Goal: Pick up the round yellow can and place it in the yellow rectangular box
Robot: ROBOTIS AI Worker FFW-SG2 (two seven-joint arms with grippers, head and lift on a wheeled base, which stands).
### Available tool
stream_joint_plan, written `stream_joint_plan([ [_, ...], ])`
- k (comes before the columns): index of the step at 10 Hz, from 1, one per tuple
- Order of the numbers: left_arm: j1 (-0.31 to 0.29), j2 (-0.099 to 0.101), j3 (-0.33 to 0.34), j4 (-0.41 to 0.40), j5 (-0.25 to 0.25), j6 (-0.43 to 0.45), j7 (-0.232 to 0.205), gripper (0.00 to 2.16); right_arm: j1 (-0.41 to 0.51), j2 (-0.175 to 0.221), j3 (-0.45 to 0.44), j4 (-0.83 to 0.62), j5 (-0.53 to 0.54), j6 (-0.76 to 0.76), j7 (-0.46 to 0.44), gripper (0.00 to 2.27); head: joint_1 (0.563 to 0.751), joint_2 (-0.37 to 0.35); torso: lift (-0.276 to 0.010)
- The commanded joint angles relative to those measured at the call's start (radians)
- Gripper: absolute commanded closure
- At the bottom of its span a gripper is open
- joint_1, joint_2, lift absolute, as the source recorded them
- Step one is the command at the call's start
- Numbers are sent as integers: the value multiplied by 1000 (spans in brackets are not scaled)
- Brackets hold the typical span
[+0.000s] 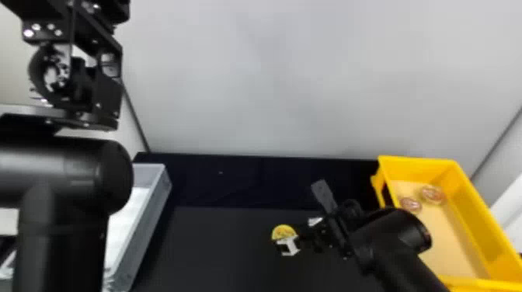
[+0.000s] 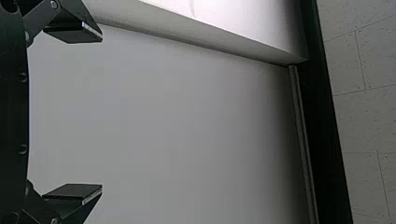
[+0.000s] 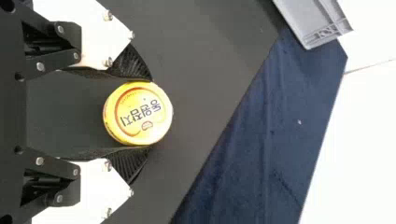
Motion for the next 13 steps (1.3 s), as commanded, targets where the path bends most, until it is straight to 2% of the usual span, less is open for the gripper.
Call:
stream_joint_plan([
  [1,10,2,9,-6,-2,5,0,140,53,-34,-45,-230,14,131,13,592,663,54,-5],
  [2,10,6,11,-11,-2,10,0,140,57,-57,-52,-298,25,155,18,592,663,54,-5],
  [4,10,12,12,-16,-3,14,0,140,56,-84,-124,-420,76,209,39,592,663,54,-5],
  [7,11,17,14,-19,-5,21,0,140,48,-154,-234,-586,171,273,45,592,663,54,-5],
  [11,10,28,20,-31,-8,36,-2,140,62,-226,-409,-640,268,298,49,592,663,54,-5],
  [13,7,29,20,-33,-9,39,-2,140,68,-245,-481,-641,288,299,47,592,663,54,-5],
])
